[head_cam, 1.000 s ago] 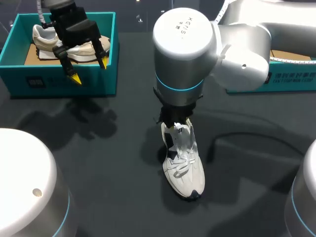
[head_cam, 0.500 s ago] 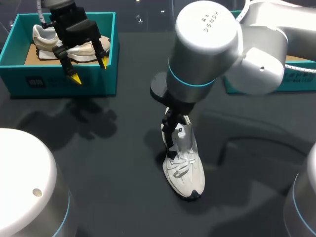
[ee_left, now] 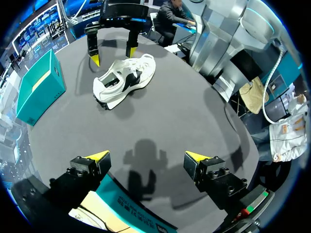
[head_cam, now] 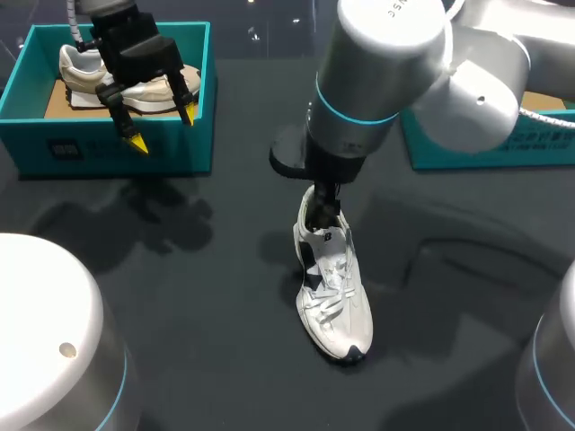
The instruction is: Take the shoe out of the shoebox, open the shoe tongue, remove and reinsert the insole, then place the shoe into the shoebox
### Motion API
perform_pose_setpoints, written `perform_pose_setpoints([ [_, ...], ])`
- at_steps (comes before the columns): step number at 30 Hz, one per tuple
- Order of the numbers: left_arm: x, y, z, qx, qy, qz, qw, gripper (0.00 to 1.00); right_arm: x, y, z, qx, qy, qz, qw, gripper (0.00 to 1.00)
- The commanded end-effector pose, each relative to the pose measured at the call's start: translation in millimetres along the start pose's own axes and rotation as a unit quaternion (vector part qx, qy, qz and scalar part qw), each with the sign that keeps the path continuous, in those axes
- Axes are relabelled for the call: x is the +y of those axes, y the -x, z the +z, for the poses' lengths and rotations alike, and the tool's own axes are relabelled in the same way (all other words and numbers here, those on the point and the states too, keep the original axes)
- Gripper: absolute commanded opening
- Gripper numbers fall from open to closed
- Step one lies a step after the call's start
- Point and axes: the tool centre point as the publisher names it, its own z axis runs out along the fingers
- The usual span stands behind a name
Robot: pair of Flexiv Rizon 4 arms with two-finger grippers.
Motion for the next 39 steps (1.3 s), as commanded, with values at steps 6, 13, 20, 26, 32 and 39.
perform_pose_setpoints([
  [6, 0, -1.4, 0, -0.001, 0.001, 0.0, 1.0, 1.0, 17.6, 16.8, 15, 0.015, -0.032, -0.033, 0.999, 1.0],
  [13, 0, -1.4, 0, -0.001, 0.001, 0.0, 1.0, 1.0, 18.6, 24.4, 27, 0.003, -0.048, -0.031, 0.998, 1.0],
  [20, 0, -1.4, 0, -0.001, 0.001, 0.0, 1.0, 1.0, 11.8, 35.4, 42, -0.002, -0.05, -0.049, 0.998, 1.0],
  [26, 0, -1.4, 0, -0.001, 0.001, 0.0, 1.0, 1.0, 5.9, 47.0, 54, 0.001, -0.054, -0.064, 0.997, 1.0],
  [32, 0, -1.4, 0, -0.001, 0.001, 0.0, 1.0, 1.0, -1.2, 56.3, 66, 0.003, -0.054, -0.072, 0.996, 1.0],
  [39, 0, -1.4, 0, -0.001, 0.001, 0.0, 1.0, 1.0, -8.0, 60.3, 80, 0.009, -0.064, -0.07, 0.995, 1.0],
])
